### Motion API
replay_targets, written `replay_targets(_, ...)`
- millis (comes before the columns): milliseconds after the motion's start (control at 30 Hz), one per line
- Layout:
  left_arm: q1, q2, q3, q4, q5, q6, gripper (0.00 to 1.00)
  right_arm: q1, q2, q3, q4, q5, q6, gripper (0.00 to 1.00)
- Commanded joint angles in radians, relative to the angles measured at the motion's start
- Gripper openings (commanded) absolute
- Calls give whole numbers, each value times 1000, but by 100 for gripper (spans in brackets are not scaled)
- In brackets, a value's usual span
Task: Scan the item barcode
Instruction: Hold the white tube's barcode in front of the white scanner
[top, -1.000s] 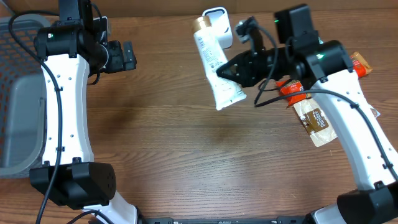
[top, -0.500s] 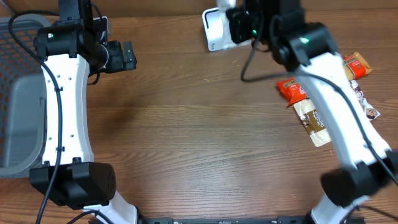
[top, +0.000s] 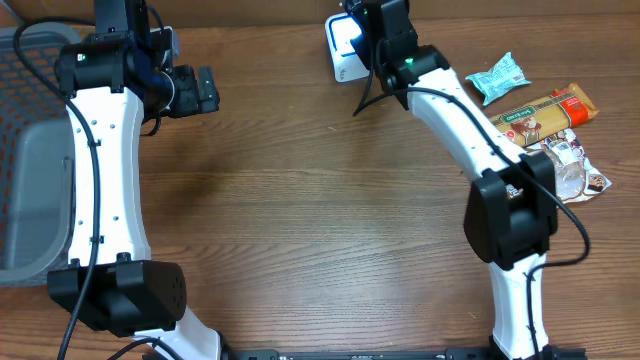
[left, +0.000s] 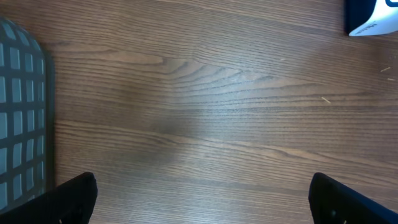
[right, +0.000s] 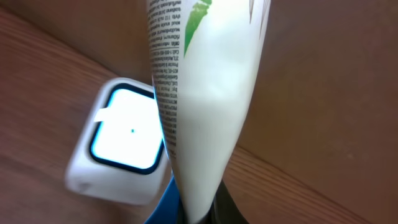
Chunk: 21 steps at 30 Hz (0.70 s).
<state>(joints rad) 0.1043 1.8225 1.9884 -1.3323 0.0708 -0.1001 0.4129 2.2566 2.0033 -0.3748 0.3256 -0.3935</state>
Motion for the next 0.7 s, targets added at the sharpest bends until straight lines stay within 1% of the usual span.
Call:
replay_targets(0,-14,-4,11,1,0,15,100,4,41,19,56,164,-35,4)
replay_targets(133,-14,-4,11,1,0,15,100,4,100,19,82,235,-35,4)
replay_targets(267,-14,-4,11,1,0,15,100,12,126,19,81,235,-43,4)
replay_targets(433,-14,-4,11,1,0,15,100,34,148,18,79,279,-118,4)
replay_targets(667,-14,-4,11,1,0,15,100,75,190,18,80,380,-139,4)
